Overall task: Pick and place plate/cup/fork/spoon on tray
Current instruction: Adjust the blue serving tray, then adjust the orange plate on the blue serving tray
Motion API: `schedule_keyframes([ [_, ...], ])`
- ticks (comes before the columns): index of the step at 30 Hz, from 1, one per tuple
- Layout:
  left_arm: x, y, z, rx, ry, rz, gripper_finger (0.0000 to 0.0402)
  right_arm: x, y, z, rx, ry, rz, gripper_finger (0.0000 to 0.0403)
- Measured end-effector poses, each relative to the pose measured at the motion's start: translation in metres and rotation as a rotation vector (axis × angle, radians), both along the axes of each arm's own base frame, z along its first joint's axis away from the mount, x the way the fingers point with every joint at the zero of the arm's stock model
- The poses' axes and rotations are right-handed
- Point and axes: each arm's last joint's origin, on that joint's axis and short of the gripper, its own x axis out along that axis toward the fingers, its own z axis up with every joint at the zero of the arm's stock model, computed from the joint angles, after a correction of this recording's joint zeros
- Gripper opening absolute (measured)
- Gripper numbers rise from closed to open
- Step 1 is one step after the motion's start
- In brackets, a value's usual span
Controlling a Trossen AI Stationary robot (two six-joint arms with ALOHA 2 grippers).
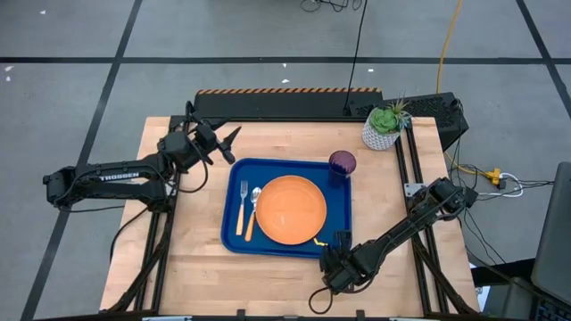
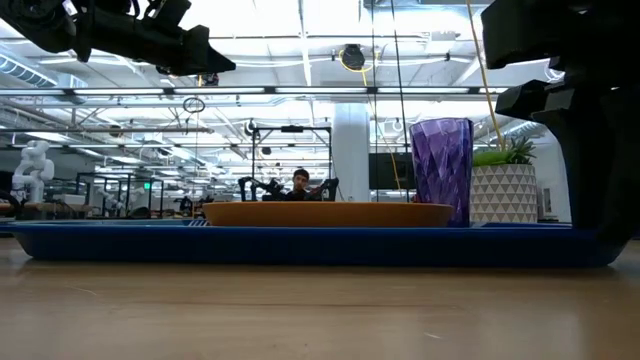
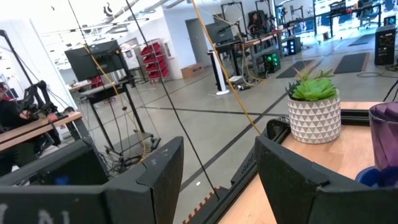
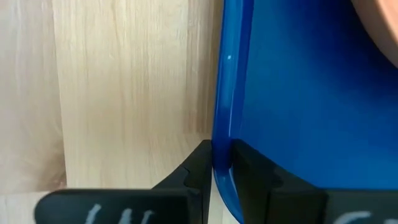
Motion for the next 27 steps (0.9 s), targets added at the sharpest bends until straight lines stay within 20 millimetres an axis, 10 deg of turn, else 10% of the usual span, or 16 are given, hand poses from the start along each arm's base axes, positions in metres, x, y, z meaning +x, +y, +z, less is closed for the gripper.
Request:
schedule_keyframes([
  [18, 0.0, 0.0, 0.0, -0.004, -0.003, 0.001, 0.02, -0.011, 0.01, 0.0, -0.046, 0.007, 0.07, 0.0048],
  [27, 0.0, 0.0, 0.0, -0.005, -0.003, 0.002, 0.02, -0.016, 0.002, 0.039, -0.03, -0.16, 0.004, 0.0138],
])
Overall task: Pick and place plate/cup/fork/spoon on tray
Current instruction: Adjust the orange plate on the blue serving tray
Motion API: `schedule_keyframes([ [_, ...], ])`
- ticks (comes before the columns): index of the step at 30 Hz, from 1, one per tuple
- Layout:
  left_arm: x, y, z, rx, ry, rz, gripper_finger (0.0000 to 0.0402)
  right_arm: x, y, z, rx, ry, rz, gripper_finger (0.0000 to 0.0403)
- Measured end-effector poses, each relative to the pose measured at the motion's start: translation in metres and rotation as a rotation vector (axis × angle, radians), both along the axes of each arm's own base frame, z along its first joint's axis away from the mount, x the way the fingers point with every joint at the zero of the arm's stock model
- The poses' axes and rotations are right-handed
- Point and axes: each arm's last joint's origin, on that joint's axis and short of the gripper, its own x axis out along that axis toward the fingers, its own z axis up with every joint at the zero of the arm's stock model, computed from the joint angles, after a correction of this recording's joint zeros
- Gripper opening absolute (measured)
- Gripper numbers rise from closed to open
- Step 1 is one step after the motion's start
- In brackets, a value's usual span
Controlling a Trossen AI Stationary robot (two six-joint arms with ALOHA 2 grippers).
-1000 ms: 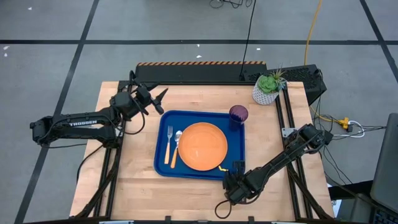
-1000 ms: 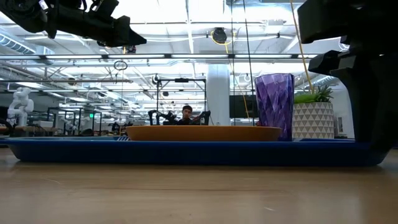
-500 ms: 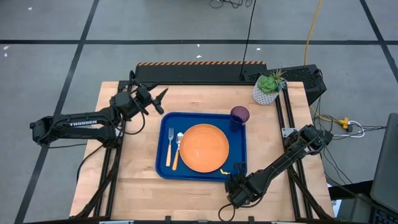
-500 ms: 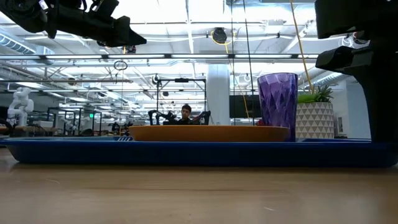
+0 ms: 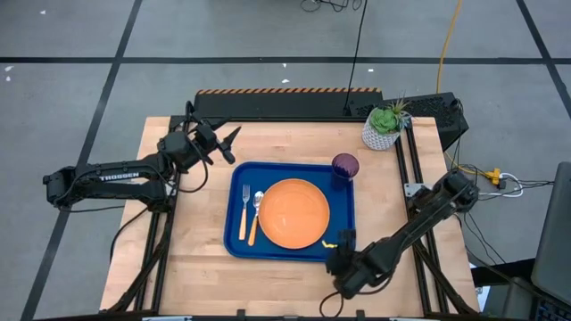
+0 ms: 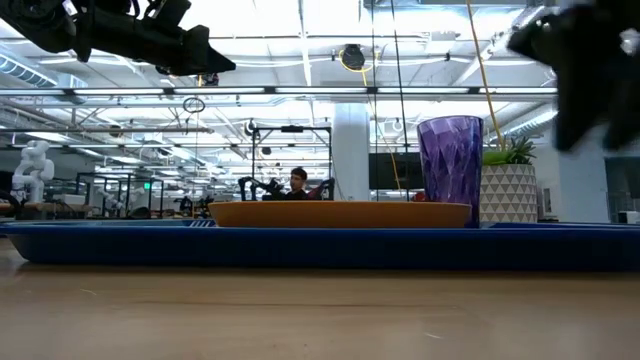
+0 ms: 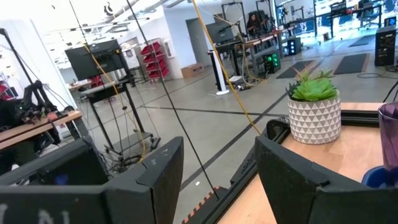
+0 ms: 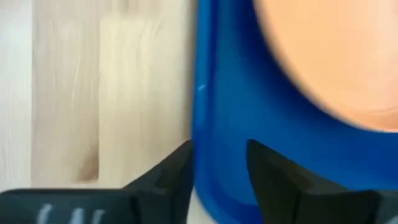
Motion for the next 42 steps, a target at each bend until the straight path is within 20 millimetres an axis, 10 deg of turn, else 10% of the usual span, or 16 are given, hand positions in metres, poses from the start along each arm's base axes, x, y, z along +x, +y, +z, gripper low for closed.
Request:
schedule_keyframes([
  [7, 0.0, 0.0, 0.0, 0.003, 0.002, 0.0, 0.02, 0.001, -0.013, 0.041, -0.068, -0.271, -0.031, 0.0179],
  [17, 0.0, 0.0, 0.001, 0.018, -0.001, 0.001, 0.02, 0.057, -0.038, -0.017, -0.008, -0.063, 0.139, 0.0154],
  [42, 0.0, 0.0, 0.001, 0.04, 0.015, 0.004, 0.02, 0.053, -0.052, -0.04, -0.016, -0.03, 0.104, 0.0114],
])
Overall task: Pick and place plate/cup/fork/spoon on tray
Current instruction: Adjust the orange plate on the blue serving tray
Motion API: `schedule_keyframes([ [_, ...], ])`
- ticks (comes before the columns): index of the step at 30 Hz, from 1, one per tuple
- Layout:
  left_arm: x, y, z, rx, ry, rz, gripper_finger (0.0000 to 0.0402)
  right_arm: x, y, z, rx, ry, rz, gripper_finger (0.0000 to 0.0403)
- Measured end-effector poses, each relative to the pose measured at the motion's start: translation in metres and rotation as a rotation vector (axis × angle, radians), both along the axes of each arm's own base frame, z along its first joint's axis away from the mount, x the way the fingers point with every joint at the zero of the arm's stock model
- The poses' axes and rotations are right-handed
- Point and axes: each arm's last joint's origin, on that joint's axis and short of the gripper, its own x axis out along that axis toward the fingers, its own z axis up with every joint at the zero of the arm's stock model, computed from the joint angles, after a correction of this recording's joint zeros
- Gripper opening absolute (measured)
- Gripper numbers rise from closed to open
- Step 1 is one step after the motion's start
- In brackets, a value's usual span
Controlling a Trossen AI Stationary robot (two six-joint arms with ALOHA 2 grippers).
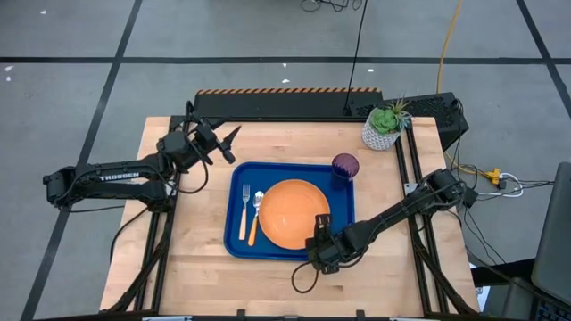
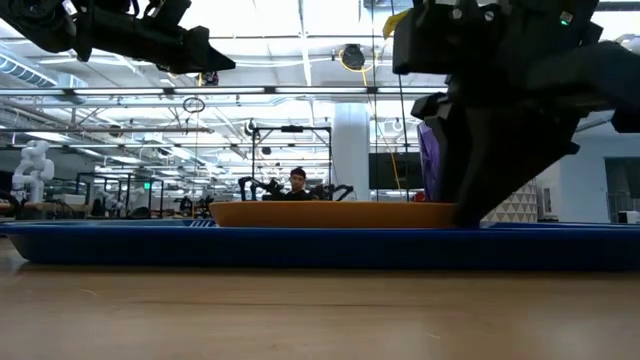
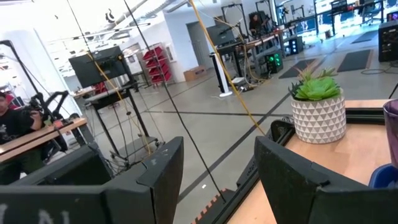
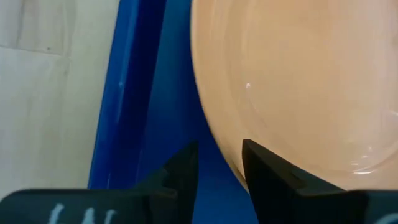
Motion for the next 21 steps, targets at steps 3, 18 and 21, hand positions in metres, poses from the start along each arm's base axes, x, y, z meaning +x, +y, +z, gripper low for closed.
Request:
schedule_keyframes([
  [3, 0.0, 0.0, 0.0, 0.001, 0.001, 0.0, 0.02, 0.0, 0.0, 0.0, 0.0, 0.004, -0.001, 0.0114],
  [18, 0.0, 0.0, 0.0, 0.002, 0.002, 0.0, 0.02, -0.015, 0.003, -0.002, -0.025, 0.095, -0.065, 0.0114],
  [21, 0.0, 0.0, 0.0, 0.002, 0.001, 0.001, 0.02, -0.015, 0.003, -0.002, -0.041, 0.08, -0.082, 0.0114],
])
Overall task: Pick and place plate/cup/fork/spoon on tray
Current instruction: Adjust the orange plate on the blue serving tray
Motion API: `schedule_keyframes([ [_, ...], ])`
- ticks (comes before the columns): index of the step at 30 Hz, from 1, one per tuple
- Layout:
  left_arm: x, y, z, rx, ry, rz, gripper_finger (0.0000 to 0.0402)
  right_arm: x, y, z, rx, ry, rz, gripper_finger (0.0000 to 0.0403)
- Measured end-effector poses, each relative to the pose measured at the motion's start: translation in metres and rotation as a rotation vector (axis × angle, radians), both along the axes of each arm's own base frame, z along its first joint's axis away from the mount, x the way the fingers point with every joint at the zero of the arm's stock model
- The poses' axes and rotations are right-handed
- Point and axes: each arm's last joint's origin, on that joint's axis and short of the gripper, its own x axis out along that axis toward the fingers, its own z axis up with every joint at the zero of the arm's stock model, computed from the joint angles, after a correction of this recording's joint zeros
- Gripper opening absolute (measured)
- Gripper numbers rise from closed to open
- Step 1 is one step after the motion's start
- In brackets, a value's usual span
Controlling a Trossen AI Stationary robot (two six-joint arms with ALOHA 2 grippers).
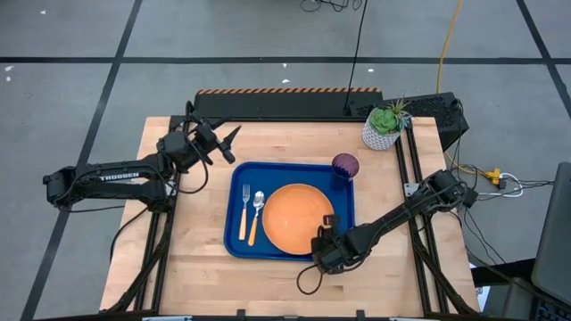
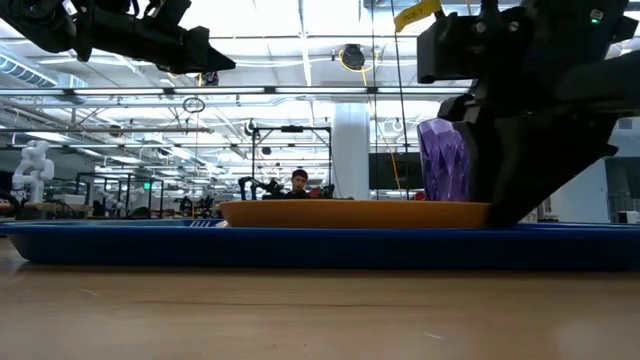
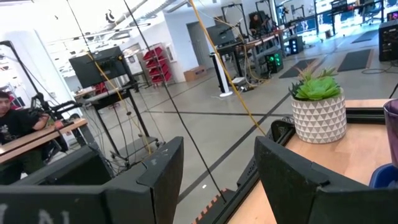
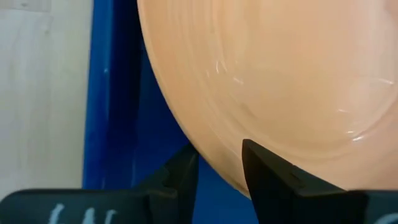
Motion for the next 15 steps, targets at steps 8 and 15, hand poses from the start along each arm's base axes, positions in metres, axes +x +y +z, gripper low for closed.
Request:
schedule_keyframes([
  [8, 0.0, 0.0, 0.0, 0.0, 0.0, 0.0, 0.02, 0.0011, -0.0014, 0.0007, -0.047, -0.035, -0.019, 0.0114],
  [15, 0.0, 0.0, 0.0, 0.001, 0.0, 0.0, 0.02, -0.0007, -0.0013, 0.0005, -0.047, -0.024, -0.035, 0.0114],
])
